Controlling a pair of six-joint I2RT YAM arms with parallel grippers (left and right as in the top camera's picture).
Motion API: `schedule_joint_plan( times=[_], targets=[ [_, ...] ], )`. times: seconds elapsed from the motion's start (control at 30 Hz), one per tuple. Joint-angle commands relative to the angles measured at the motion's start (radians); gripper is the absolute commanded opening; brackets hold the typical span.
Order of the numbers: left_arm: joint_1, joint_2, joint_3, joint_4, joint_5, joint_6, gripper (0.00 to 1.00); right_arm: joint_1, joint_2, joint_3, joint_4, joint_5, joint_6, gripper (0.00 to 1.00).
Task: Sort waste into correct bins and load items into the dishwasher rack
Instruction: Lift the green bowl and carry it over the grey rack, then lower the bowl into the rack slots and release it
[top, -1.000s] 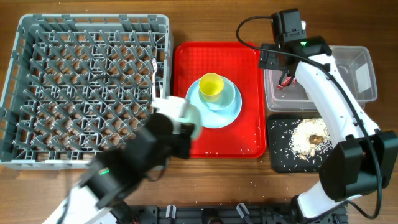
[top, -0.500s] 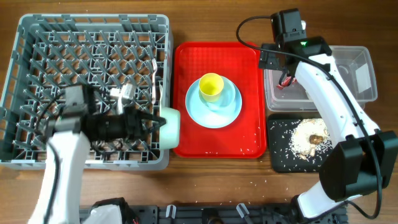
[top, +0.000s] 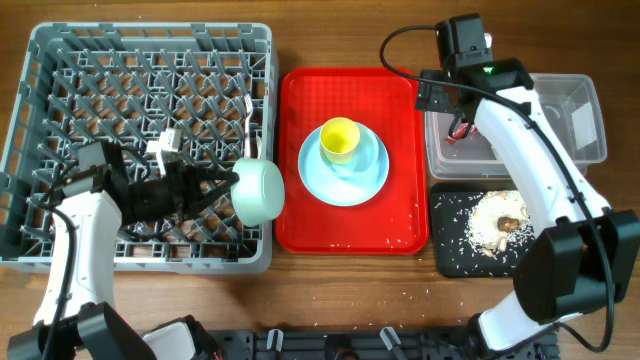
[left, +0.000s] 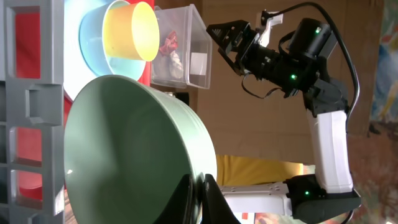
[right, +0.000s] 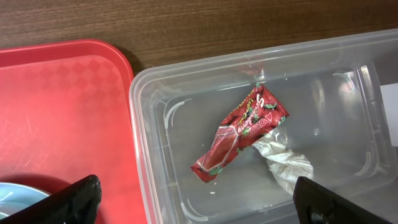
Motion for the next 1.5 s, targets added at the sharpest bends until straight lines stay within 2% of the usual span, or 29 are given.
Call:
schedule_joint_plan(
  times=[0.0,0.13,0.33,0.5,0.63,0.8,0.93,1.07,1.17,1.2,1.3,1.33,1.4,1.43,1.47],
  targets=[
    [0.057,-0.017,0.002,0.0,-0.045,0.045,0.04,-0.003,-0.007,0.006,0.002,0.023,-0.012,1.0],
    [0.143,-0.017,0.037,-0.011,0.014,0.045,0.04,-0.003,-0.007,0.006,0.002,0.023,-0.012,1.0],
    [0.066,-0.017,0.05,-0.06,-0.033,0.075,0.04,-0.003,-0.007,0.006,0.003,0.023,-0.012,1.0],
    [0.053,-0.017,0.05,-0.093,0.009,0.076,0.04,-0.003,-0.007,0.006,0.002,0.023,-0.012,1.0],
    [0.055,-0.014,0.049,-0.106,-0.142,0.076,0.04,-0.003,-0.007,0.006,0.002,0.023,-0.012,1.0],
    [0.055,-0.008,0.016,-0.127,-0.175,0.102,0.04,-0.003,-0.007,0.006,0.002,0.023,-0.012,1.0],
    [0.057,-0.001,0.011,-0.122,-0.275,0.101,0.04,-0.003,-0.007,0.006,0.002,0.023,-0.012,1.0],
    [0.112,-0.001,0.011,-0.045,-0.317,0.089,0.04,-0.003,-0.007,0.006,0.002,0.023,-0.012,1.0],
    [0.168,-0.001,0.011,0.018,-0.409,0.031,0.11,-0.003,-0.007,0.006,0.002,0.023,-0.012,1.0],
    [0.189,-0.001,0.011,0.025,-0.425,0.014,0.2,-0.003,-0.007,0.006,0.002,0.023,-0.012,1.0],
    [0.232,-0.001,0.011,0.035,-0.417,0.007,0.33,-0.003,-0.007,0.006,0.002,0.023,-0.012,1.0],
    [0.242,-0.001,0.011,0.044,-0.417,-0.014,0.42,-0.003,-0.007,0.006,0.002,0.023,-0.012,1.0],
    [0.257,-0.001,0.013,0.056,-0.416,-0.043,0.47,-0.003,-0.007,0.006,0.002,0.023,-0.012,1.0],
    [0.262,-0.002,0.016,0.062,-0.417,-0.066,0.53,-0.003,-0.007,0.006,0.002,0.023,-0.011,1.0],
    [0.264,-0.002,0.024,0.062,-0.417,-0.085,0.54,-0.003,-0.007,0.006,0.002,0.023,-0.012,1.0]
  ],
)
